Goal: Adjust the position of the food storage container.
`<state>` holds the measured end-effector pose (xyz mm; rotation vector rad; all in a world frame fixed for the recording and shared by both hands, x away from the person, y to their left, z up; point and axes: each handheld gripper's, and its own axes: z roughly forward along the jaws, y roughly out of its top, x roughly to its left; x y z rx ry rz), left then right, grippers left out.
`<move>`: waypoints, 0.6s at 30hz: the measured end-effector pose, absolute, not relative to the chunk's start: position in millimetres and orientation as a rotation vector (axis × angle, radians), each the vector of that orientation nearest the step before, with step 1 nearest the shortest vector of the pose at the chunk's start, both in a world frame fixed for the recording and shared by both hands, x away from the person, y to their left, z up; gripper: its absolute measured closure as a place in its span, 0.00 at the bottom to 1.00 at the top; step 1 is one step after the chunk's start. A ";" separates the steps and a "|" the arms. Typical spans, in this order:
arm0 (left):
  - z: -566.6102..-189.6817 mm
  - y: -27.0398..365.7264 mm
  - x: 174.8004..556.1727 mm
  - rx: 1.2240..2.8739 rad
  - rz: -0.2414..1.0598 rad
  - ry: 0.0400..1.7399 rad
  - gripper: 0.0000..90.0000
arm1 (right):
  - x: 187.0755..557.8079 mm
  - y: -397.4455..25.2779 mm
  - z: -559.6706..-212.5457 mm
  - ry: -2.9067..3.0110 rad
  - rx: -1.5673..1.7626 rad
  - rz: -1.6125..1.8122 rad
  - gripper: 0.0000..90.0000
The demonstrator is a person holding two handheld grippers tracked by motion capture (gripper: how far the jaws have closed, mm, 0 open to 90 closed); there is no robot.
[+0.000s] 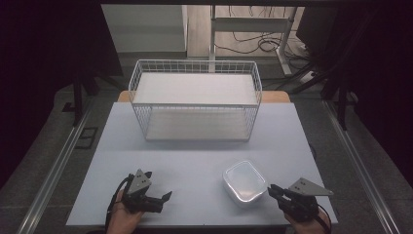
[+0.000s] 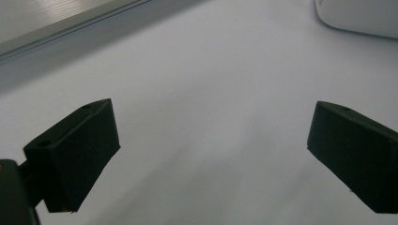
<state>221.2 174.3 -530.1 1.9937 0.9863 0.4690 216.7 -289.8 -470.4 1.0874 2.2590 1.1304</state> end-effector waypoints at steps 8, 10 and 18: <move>-529.7 173.5 221.9 1.982 0.456 0.998 0.03 | 215.7 -290.5 -487.3 2.384 1.156 1.106 0.99; -529.8 172.6 222.4 1.988 0.452 0.999 0.04 | 219.0 -287.1 -491.7 2.415 1.163 1.100 0.99; -528.7 162.8 224.0 2.041 0.480 0.984 0.05 | 248.1 -283.7 -497.3 2.419 1.201 1.094 0.98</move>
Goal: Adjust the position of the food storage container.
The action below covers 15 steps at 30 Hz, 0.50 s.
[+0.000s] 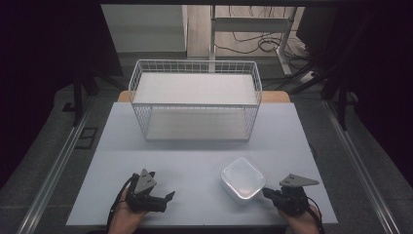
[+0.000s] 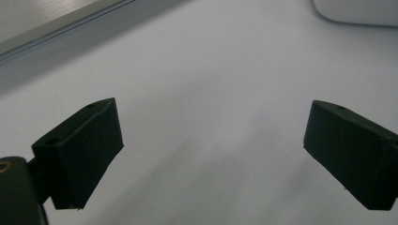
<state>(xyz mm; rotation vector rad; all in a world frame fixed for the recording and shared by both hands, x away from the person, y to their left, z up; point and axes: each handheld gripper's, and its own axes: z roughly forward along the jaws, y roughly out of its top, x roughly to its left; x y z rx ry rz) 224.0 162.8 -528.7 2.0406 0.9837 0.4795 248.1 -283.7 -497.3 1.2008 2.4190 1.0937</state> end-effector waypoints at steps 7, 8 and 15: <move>-526.6 160.2 231.7 2.006 0.423 0.987 0.07 | 269.2 -280.2 -498.7 2.415 1.221 1.128 0.97; -526.9 159.3 232.7 2.009 0.426 0.992 0.07 | 276.4 -276.0 -497.2 2.412 1.210 1.130 0.96; -528.7 163.0 232.9 2.009 0.445 1.012 0.09 | 299.7 -260.0 -496.7 2.436 1.179 1.141 0.96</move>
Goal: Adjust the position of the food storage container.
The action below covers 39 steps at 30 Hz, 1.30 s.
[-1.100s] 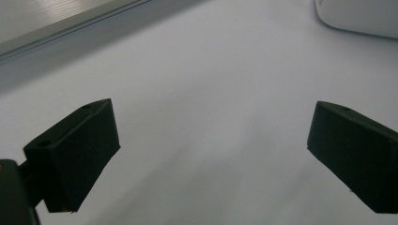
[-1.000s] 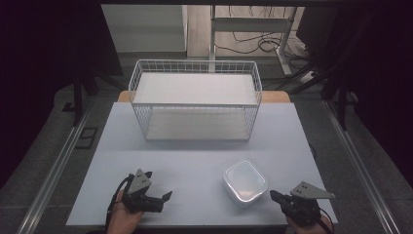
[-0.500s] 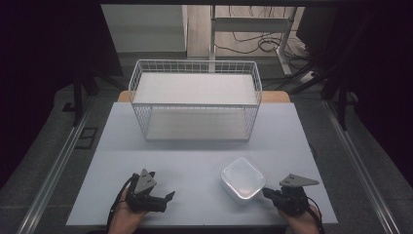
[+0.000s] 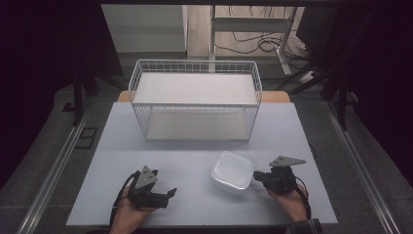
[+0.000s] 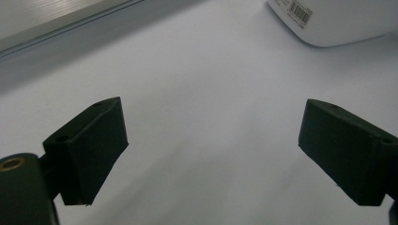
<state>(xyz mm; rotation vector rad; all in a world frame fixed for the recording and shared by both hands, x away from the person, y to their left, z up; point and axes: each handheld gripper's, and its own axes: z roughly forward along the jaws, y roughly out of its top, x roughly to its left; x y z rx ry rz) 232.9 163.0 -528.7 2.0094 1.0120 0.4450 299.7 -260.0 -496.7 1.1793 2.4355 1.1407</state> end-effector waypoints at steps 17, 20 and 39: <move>-531.9 164.0 231.2 2.065 0.498 1.012 0.10 | 321.6 -201.1 -500.3 2.529 1.064 1.164 0.95; -532.2 164.4 230.8 2.061 0.496 1.025 0.10 | 326.4 -191.6 -500.6 2.537 1.055 1.163 0.95; -531.9 165.1 228.6 2.073 0.478 1.019 0.13 | 296.9 -207.9 -492.0 2.446 0.970 1.174 0.61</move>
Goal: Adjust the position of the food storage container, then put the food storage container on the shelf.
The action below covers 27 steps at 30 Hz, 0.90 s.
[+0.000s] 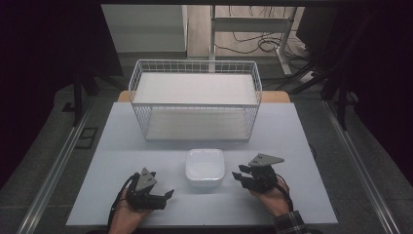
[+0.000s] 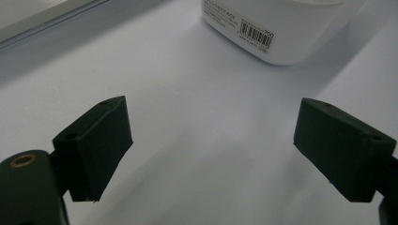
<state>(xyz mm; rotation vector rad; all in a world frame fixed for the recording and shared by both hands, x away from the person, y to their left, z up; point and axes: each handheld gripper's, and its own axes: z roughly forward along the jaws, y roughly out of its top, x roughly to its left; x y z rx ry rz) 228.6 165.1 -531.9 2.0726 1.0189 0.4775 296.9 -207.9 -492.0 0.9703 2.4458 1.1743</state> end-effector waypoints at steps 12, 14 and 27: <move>-531.0 171.6 231.0 2.038 0.407 1.030 0.08 | 291.2 -215.5 -508.8 2.452 0.957 1.153 0.10; -530.2 171.8 231.6 2.024 0.397 1.032 0.08 | 290.8 -214.5 -508.6 2.450 0.948 1.152 0.09; -515.4 168.5 243.5 1.962 0.371 0.993 0.17 | 293.6 -209.2 -495.6 2.416 0.959 1.264 0.05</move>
